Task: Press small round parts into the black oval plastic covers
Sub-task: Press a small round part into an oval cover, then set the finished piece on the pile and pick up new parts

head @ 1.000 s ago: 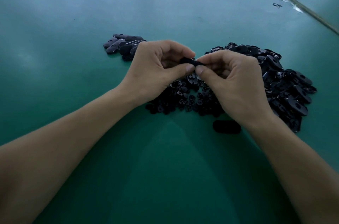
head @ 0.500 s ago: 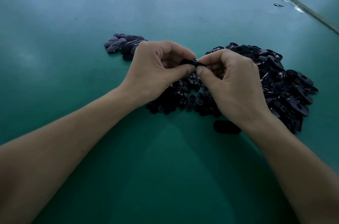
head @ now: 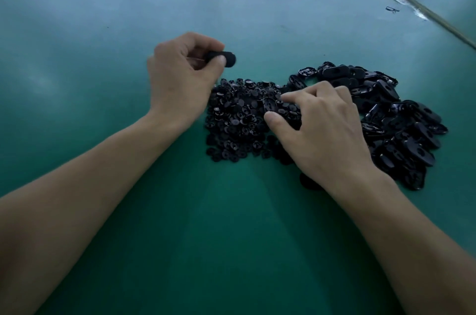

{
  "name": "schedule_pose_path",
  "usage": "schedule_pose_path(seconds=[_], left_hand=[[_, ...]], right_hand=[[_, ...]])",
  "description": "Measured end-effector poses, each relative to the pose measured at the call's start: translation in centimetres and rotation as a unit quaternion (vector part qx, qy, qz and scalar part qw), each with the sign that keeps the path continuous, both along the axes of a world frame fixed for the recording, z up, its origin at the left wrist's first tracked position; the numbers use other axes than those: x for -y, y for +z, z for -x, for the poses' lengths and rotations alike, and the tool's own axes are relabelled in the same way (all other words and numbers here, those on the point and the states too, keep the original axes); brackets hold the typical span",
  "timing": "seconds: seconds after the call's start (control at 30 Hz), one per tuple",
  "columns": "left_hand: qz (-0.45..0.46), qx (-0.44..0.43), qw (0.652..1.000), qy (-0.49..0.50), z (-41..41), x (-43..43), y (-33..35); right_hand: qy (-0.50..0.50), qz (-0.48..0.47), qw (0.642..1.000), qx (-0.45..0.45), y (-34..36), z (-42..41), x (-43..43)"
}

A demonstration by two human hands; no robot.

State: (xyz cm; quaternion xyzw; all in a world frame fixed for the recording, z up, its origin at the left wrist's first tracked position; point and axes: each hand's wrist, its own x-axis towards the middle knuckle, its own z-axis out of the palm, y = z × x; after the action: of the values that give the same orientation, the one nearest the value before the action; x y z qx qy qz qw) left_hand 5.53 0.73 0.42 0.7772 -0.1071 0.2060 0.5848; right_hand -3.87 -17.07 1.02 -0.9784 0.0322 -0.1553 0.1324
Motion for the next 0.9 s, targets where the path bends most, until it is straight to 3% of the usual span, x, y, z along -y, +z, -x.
schedule_pose_path(seconds=[0.07, 0.2, 0.4, 0.57, 0.73, 0.9], left_hand=[[-0.008, -0.027, 1.0, 0.004, -0.8, -0.7, -0.1], [-0.132, -0.017, 0.99, 0.051, -1.8, -1.7, -0.4], [-0.183, -0.011, 0.98, 0.08, -1.6, -1.7, -0.2], [-0.219, -0.003, 0.968, 0.123, -1.1, -1.5, 0.0], [-0.105, 0.098, 0.988, -0.053, 1.6, 1.2, 0.9], [-0.094, 0.082, 0.978, -0.166, 2.9, 2.3, 0.4]], right_hand=[[0.004, 0.005, 1.0, -0.001, 0.0, 0.0, 0.0], [0.018, 0.005, 1.0, 0.007, -0.2, -0.1, -0.1], [0.018, -0.016, 0.997, 0.074, -0.2, -0.3, 0.2], [0.031, -0.12, 0.986, 0.111, 0.0, -0.5, 0.3], [0.06, -0.175, 0.977, 0.109, 0.1, -0.6, 0.2], [0.08, -0.196, 0.968, 0.135, 0.3, -0.6, 0.0]])
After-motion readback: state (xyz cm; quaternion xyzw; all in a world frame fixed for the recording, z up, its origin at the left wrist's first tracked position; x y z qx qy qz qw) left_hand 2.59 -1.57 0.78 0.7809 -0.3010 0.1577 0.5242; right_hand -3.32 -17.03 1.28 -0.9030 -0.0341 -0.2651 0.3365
